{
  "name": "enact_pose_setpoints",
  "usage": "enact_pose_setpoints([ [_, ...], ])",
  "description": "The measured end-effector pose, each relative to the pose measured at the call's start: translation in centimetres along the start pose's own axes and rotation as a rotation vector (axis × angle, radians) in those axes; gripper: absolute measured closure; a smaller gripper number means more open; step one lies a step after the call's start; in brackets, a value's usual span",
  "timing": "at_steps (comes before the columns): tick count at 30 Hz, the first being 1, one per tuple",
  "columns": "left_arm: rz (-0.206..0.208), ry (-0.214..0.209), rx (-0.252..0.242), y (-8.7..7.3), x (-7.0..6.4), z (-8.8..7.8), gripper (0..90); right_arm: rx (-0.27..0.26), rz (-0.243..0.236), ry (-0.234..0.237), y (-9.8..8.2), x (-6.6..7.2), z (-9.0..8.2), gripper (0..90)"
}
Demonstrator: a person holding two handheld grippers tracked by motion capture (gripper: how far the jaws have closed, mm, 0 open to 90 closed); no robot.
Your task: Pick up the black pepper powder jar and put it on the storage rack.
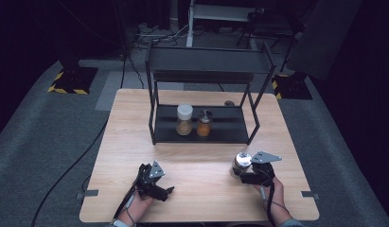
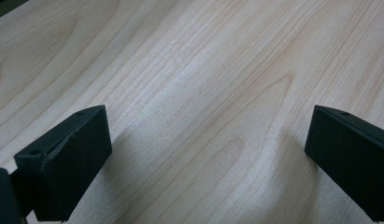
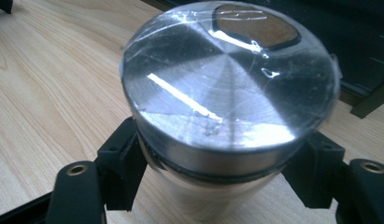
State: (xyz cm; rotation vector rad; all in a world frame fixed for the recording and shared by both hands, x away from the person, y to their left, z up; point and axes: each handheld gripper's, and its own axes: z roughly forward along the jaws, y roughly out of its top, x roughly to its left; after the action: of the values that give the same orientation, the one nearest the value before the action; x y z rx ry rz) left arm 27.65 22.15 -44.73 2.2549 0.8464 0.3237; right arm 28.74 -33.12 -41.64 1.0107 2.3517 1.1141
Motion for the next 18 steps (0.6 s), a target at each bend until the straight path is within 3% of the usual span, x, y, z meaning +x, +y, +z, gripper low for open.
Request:
enact_pose_setpoints([
  [10,-0.001,0.0,0.0,0.0,0.0,0.0,0.1,0.037,-0.008,0.017,1.2,-0.3,-0.2,30.3],
  [18,0.0,0.0,0.0,0.0,0.0,0.0,0.1,0.019,-0.014,0.014,3.0,-0.6,-1.3,30.3],
])
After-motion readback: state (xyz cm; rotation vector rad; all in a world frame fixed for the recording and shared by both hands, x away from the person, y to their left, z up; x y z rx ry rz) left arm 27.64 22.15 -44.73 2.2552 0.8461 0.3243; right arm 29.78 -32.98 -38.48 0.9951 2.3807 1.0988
